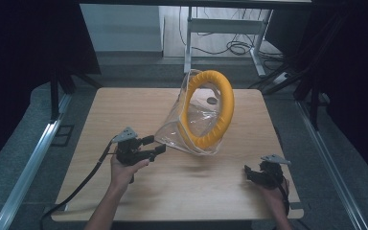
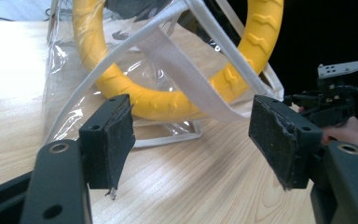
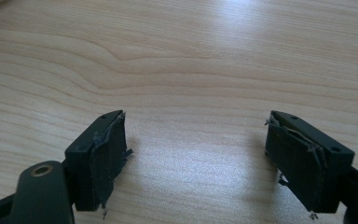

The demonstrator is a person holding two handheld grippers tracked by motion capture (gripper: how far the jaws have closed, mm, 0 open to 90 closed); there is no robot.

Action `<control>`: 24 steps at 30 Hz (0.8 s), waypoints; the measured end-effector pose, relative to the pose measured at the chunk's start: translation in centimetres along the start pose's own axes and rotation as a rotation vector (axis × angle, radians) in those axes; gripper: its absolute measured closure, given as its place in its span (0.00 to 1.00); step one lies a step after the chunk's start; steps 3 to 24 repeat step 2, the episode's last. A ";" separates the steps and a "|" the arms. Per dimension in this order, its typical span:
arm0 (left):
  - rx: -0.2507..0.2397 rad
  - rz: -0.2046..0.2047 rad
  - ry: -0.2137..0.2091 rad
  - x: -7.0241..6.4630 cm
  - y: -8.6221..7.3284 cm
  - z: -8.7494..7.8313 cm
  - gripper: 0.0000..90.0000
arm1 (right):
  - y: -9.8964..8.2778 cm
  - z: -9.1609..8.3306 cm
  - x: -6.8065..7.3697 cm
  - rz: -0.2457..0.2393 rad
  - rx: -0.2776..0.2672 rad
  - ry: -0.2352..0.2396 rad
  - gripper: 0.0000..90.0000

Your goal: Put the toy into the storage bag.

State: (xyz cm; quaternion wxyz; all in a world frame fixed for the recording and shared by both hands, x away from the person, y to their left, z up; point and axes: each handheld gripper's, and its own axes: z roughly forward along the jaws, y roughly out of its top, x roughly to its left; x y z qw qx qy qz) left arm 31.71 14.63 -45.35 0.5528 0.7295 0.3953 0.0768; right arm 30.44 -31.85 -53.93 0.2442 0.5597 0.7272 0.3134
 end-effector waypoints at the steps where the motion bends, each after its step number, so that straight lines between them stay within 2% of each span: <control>1: 0.011 -0.003 -0.003 0.1 -0.2 0.2 0.34 | 0.0 0.0 0.0 0.000 -0.001 0.000 0.23; 24: 0.011 -0.003 -0.003 0.1 -0.2 0.2 0.34 | 0.0 0.0 0.0 0.000 -0.001 0.000 0.23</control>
